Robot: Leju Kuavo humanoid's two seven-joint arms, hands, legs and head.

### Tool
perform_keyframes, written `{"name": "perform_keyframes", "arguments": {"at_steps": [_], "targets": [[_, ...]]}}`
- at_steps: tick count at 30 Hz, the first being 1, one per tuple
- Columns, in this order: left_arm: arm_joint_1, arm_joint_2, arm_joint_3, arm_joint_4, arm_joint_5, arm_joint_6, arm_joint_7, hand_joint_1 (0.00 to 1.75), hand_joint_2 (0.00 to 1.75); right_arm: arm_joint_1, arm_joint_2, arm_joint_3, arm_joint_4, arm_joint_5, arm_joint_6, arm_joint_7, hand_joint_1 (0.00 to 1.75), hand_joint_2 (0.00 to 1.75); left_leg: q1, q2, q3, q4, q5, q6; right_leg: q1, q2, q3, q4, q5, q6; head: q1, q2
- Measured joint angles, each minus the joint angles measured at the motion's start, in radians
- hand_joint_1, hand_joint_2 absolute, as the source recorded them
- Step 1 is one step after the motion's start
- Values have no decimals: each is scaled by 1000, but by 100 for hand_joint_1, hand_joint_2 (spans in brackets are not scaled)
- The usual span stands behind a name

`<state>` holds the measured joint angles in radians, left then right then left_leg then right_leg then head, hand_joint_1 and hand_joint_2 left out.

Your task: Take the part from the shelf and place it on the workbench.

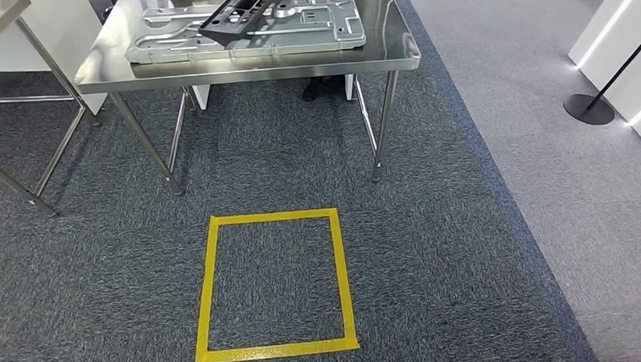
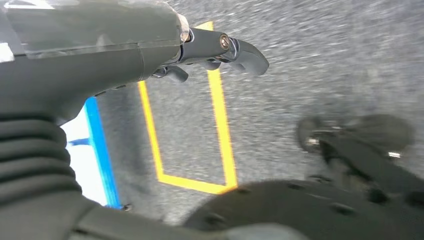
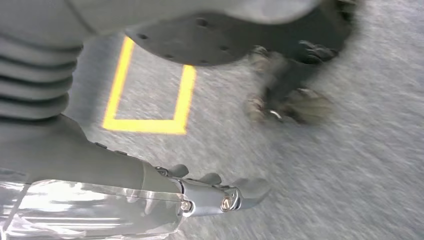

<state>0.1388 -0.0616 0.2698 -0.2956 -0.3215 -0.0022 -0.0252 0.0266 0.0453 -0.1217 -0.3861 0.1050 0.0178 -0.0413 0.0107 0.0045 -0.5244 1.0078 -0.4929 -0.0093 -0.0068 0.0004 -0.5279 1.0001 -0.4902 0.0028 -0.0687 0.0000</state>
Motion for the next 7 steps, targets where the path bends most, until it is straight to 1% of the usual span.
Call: {"name": "perform_keyframes", "arguments": {"at_steps": [1,3,4,5,6,7], "targets": [[9,4,-19,2,25,1,2,0,0,-1,-5,7,-11,-8,-1,3,0,0,-2,-1,0,-1,-1,8,2,0,0,0,0,7,0,0],[19,12,-56,-1,77,2,5,0,0,6,-12,23,-22,-25,-2,10,0,0,-1,-1,1,-6,5,24,-1,0,0,2,-3,19,0,0],[19,16,-75,-6,104,2,6,0,0,14,-15,30,-22,-33,-3,14,0,0,0,0,1,-10,9,32,-2,0,-6,17,-15,25,0,0],[15,19,-91,-15,126,3,7,0,0,27,-17,37,-21,-40,-4,17,0,0,1,1,-1,-14,13,38,-4,1,-21,52,-40,30,0,0],[8,21,-106,-27,147,4,7,0,0,42,-19,43,-16,-47,-4,20,0,0,1,2,-3,-15,15,42,-6,1,-48,110,-75,34,0,0],[4,22,-113,-34,157,4,8,0,0,50,-19,46,-13,-50,-4,21,0,0,1,2,-5,-16,16,44,-6,1,-64,141,-95,35,0,0]]}}
